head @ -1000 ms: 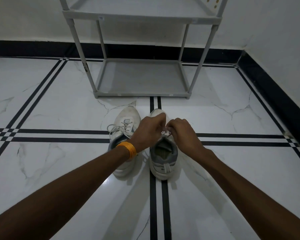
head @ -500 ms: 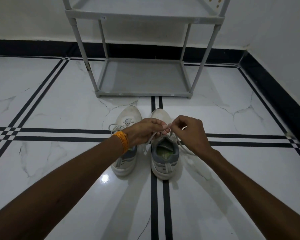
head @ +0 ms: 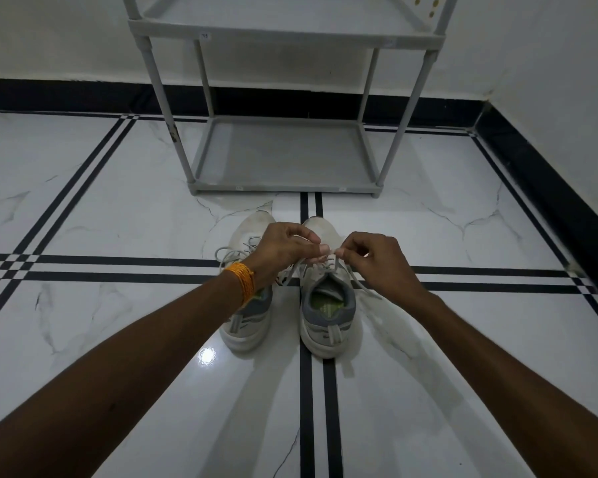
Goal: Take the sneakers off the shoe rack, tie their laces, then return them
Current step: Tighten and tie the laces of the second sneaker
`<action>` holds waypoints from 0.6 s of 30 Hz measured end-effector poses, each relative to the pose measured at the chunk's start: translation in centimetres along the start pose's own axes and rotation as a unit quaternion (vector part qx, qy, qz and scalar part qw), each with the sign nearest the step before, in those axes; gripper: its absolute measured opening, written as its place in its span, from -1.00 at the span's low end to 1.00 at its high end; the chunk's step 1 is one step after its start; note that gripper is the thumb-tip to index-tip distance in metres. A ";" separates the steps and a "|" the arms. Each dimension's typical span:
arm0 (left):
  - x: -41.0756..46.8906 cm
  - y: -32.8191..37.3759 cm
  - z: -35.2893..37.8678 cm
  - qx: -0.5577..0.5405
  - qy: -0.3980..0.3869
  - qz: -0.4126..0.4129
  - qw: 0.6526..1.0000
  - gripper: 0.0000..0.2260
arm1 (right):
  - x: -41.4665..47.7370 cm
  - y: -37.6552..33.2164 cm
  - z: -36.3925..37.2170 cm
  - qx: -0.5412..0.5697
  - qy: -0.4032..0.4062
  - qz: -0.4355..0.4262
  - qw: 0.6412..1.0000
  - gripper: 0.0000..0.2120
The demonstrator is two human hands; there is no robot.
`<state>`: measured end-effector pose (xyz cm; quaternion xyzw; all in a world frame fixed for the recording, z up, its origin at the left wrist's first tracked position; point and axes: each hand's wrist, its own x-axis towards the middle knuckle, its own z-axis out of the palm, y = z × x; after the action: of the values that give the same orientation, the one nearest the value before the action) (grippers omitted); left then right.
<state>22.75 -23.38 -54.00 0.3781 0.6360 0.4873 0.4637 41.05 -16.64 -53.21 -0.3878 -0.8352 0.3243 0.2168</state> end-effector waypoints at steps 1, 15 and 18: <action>0.0 -0.1 -0.2 -0.004 0.000 -0.003 1.000 -0.74 | -0.1 0.1 -0.1 0.001 0.001 0.003 1.000 -0.83; 0.8 -1.8 -2.8 0.502 -0.007 0.160 0.850 -0.94 | -2.9 4.9 -0.4 -0.070 0.012 0.162 0.984 -0.75; 0.9 -2.4 -2.6 0.534 -0.003 0.157 0.831 -0.94 | -2.8 5.4 0.1 -0.119 0.015 0.161 0.980 -0.75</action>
<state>19.96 -23.85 -56.23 0.6632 0.7278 0.1365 0.1090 45.42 -16.29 -57.40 -0.5448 -0.7911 0.2476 0.1267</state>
